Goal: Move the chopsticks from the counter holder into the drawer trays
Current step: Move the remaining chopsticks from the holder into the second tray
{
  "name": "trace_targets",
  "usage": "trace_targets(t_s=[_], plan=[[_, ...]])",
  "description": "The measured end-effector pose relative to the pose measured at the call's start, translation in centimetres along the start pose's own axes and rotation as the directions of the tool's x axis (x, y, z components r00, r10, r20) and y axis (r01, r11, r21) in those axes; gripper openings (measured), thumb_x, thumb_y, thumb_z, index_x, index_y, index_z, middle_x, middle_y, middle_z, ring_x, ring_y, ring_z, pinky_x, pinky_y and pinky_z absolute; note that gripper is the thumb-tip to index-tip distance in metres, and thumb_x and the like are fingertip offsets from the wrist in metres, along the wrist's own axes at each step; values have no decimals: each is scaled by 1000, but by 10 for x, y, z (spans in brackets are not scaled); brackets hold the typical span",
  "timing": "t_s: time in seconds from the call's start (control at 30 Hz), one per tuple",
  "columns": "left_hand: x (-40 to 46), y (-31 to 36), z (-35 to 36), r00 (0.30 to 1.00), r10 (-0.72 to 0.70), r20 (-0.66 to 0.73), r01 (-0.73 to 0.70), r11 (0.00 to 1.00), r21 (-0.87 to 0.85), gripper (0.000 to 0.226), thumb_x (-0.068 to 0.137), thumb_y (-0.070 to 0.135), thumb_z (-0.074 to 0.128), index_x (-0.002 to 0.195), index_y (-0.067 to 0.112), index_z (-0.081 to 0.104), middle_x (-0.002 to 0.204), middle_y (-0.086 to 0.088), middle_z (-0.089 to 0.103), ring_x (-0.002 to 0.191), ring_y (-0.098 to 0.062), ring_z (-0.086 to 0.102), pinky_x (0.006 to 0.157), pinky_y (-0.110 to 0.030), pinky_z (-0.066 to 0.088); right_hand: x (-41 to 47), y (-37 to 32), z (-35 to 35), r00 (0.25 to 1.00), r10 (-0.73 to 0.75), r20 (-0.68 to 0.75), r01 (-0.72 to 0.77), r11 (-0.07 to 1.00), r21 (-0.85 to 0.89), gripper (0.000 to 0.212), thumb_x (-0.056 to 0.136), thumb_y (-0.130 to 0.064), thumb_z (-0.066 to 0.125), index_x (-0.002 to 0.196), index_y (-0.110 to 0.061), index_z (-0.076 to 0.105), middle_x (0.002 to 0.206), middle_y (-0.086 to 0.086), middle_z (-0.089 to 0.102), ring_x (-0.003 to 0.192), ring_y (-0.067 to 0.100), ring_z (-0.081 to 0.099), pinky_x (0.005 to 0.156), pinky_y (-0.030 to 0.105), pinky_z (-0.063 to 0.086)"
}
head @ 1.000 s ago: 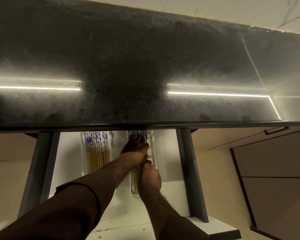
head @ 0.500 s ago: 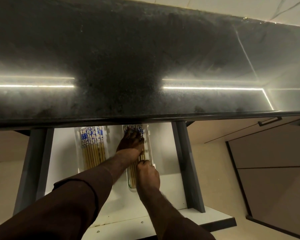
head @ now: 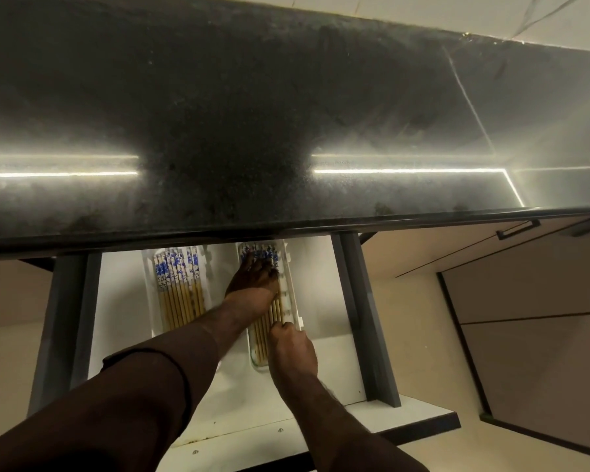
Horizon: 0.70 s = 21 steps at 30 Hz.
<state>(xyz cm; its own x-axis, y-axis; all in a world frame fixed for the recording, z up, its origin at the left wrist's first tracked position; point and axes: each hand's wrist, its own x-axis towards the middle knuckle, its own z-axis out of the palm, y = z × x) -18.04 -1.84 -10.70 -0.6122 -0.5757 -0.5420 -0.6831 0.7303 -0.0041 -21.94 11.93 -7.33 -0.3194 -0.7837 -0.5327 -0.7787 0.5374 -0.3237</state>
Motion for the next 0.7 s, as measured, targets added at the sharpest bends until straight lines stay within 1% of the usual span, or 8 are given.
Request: trace_targets(t_s=[0.17,0.23,0.3,0.37,0.43,0.57,0.63,0.7], plan=[[-16,-3,3,991,88,-101,-84,996,44,62,98,30,43,153,16,18,163,-6,11,151,-27,-2,110,-47,-23,-4,3,1,999,-25,-46,22,998,-58,35,97,-31,60,125,-11,58,116,8,69,100,22,69,90,31,53],[-20,0,3,987,103,-121,-112,991,-67,55,97,26,48,148,16,32,157,-4,31,148,-24,19,121,-49,-3,-7,2,1,996,-37,-81,31,997,-74,36,96,-33,60,125,-11,59,115,8,70,98,23,70,89,31,54],[-25,1,0,994,78,-78,-100,931,-351,37,97,18,49,134,16,51,131,-1,60,119,-20,55,101,-35,39,-10,1,0,993,-41,-112,33,997,-73,39,94,-37,61,125,-13,59,115,8,70,98,23,70,89,32,54],[-32,0,-5,993,57,-105,-100,883,-458,25,97,18,49,119,16,60,95,2,65,82,-13,62,73,-27,46,-14,1,-2,990,-31,-140,24,998,-54,40,93,-40,61,125,-15,59,115,6,70,98,22,70,89,32,55],[-43,-4,-9,977,47,-210,-135,893,-429,21,97,23,48,112,17,62,86,3,62,71,-11,59,67,-25,48,-18,2,-5,986,-29,-167,22,999,-44,40,93,-39,61,125,-15,59,115,6,70,98,23,71,89,33,55],[-64,-8,-5,921,71,-382,-231,892,-389,23,98,25,46,114,17,60,103,-2,69,86,-16,64,86,-31,51,-28,4,-12,981,-70,-178,60,996,-60,37,95,-37,59,125,-16,58,118,5,69,99,25,70,91,35,54],[-78,-8,-1,877,91,-472,-271,905,-329,27,97,26,49,120,16,59,115,-3,68,105,-18,63,111,-39,34,-35,4,-15,983,-94,-158,87,995,-54,37,95,-36,59,126,-17,58,119,4,68,101,25,69,92,36,54],[-94,-9,4,863,68,-500,-254,914,-315,37,96,26,52,131,14,55,135,-6,60,127,-20,53,119,-44,15,-43,5,-17,978,-133,-162,124,990,-63,35,94,-34,60,125,-19,57,121,4,68,103,26,69,93,38,53]])
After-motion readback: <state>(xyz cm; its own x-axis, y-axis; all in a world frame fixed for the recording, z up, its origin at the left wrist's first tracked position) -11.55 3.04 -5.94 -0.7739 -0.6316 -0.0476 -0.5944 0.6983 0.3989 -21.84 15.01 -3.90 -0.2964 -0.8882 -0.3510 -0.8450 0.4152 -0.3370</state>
